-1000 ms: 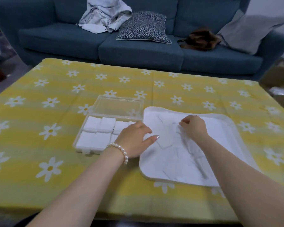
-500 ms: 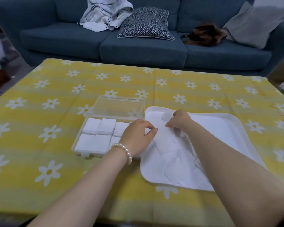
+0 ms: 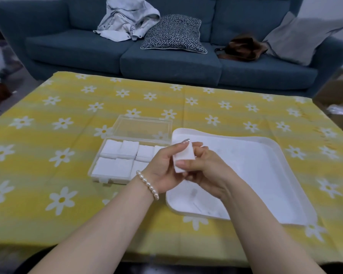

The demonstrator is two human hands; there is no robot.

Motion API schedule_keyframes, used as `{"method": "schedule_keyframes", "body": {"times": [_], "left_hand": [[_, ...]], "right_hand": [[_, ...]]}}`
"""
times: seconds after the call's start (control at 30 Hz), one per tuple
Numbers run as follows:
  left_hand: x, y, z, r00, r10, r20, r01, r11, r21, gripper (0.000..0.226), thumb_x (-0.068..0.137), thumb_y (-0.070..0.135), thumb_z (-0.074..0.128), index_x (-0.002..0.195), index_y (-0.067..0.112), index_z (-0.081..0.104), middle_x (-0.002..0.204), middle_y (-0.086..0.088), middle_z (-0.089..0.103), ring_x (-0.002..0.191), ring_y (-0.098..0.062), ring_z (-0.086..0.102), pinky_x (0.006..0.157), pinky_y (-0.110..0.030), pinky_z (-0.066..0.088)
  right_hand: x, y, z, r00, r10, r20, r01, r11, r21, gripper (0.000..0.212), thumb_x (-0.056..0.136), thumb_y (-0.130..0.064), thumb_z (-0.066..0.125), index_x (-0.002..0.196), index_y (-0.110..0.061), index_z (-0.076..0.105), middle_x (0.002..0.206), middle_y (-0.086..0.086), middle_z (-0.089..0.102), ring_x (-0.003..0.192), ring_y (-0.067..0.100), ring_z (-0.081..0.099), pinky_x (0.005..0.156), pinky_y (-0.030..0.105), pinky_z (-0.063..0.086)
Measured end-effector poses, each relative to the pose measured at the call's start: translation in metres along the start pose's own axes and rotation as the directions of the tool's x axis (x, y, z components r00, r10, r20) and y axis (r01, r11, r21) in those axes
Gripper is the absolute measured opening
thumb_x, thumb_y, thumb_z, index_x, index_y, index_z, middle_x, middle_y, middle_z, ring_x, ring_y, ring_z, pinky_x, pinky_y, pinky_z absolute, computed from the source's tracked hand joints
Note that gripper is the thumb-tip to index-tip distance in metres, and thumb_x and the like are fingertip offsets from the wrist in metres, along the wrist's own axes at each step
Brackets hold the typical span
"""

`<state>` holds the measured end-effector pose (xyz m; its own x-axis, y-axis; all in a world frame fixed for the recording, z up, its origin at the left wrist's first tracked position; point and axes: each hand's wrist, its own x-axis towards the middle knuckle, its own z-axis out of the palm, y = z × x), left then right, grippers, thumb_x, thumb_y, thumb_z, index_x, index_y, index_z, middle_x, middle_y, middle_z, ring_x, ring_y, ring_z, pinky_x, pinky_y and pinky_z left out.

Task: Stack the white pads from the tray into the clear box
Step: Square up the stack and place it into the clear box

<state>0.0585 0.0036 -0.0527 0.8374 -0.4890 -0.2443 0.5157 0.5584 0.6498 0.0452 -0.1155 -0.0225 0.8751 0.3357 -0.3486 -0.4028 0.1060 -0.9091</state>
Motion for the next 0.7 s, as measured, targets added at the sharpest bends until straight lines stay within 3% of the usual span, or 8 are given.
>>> {"method": "schedule_keyframes", "body": {"times": [0.1,0.17,0.23,0.3,0.33,0.4,0.5,0.7], "left_hand": [[-0.005,-0.004,0.000,0.997,-0.033,0.075,0.039,0.996,-0.085,0.060,0.040,0.033,0.093,0.089,0.006,0.069,0.113,-0.015,0.066,0.079,-0.024,0.069,0.048,-0.022,0.049],[-0.007,-0.006,0.001,0.996,-0.057,0.063,0.064,0.991,-0.118,0.048,0.048,0.037,0.090,0.080,0.009,0.066,0.109,-0.014,0.068,0.077,-0.024,0.069,0.054,-0.024,0.047],[-0.005,-0.008,0.000,0.997,-0.080,0.020,0.082,0.983,-0.161,0.041,0.069,0.045,0.075,0.085,0.012,0.056,0.100,-0.011,0.070,0.081,-0.025,0.068,0.065,-0.032,0.049],[-0.005,-0.009,0.000,0.996,-0.091,-0.014,0.085,0.964,-0.253,0.043,0.077,0.047,0.068,0.093,0.011,0.050,0.106,-0.014,0.069,0.096,-0.030,0.068,0.093,-0.039,0.046],[-0.005,-0.009,-0.001,0.995,-0.089,-0.036,0.076,0.959,-0.273,0.050,0.074,0.049,0.069,0.099,0.010,0.050,0.108,-0.014,0.069,0.098,-0.031,0.068,0.100,-0.042,0.041],[-0.003,-0.011,-0.005,0.994,-0.089,-0.056,0.069,0.954,-0.290,0.072,0.059,0.051,0.077,0.111,0.007,0.052,0.103,-0.014,0.070,0.093,-0.029,0.069,0.092,-0.045,0.050],[-0.002,-0.014,-0.005,0.989,-0.120,0.090,0.140,0.955,-0.262,0.108,0.046,0.054,0.085,0.134,0.005,0.047,0.118,-0.011,0.063,0.112,-0.025,0.061,0.089,-0.043,0.053],[-0.006,-0.022,0.000,0.966,-0.165,0.201,0.188,0.977,-0.099,0.078,0.048,0.068,0.074,0.103,0.013,0.071,0.112,-0.005,0.054,0.118,-0.022,0.046,0.099,-0.035,0.037]], "right_hand": [[-0.008,0.002,0.005,0.999,0.038,-0.008,-0.039,0.998,-0.056,0.020,0.078,0.002,0.068,0.095,0.000,0.060,0.065,0.006,0.058,0.048,0.013,0.052,0.048,0.020,0.040],[-0.013,0.000,0.003,0.995,0.024,-0.092,-0.043,0.977,-0.207,0.033,0.074,-0.008,0.076,0.101,0.001,0.060,0.073,0.007,0.061,0.054,0.015,0.056,0.049,0.021,0.041],[-0.021,-0.005,-0.002,0.981,-0.060,-0.184,-0.038,0.872,-0.488,0.041,0.066,-0.021,0.083,0.097,-0.007,0.060,0.077,0.006,0.064,0.060,0.014,0.060,0.052,0.022,0.042],[-0.031,-0.011,-0.007,0.939,-0.227,-0.258,-0.039,0.677,-0.735,0.053,0.056,-0.035,0.087,0.096,-0.018,0.055,0.082,-0.003,0.062,0.071,0.010,0.058,0.058,0.023,0.042],[-0.036,-0.014,-0.010,0.916,-0.326,-0.235,-0.001,0.582,-0.813,0.061,0.052,-0.039,0.087,0.099,-0.022,0.052,0.089,-0.008,0.059,0.082,0.010,0.055,0.065,0.024,0.041],[-0.043,-0.021,-0.011,0.897,-0.438,-0.068,0.131,0.408,-0.903,0.085,0.048,-0.041,0.088,0.120,-0.032,0.043,0.112,-0.017,0.050,0.108,0.009,0.043,0.085,0.025,0.038],[-0.042,-0.024,-0.009,0.922,-0.356,0.152,0.238,0.212,-0.948,0.112,0.052,-0.042,0.087,0.144,-0.033,0.022,0.136,-0.015,0.038,0.127,0.007,0.024,0.105,0.028,0.023],[-0.029,-0.011,-0.008,0.928,-0.300,0.219,0.258,0.096,-0.961,0.105,0.061,-0.043,0.080,0.145,-0.032,0.017,0.137,-0.015,0.041,0.125,0.007,0.027,0.106,0.027,0.020]]}}
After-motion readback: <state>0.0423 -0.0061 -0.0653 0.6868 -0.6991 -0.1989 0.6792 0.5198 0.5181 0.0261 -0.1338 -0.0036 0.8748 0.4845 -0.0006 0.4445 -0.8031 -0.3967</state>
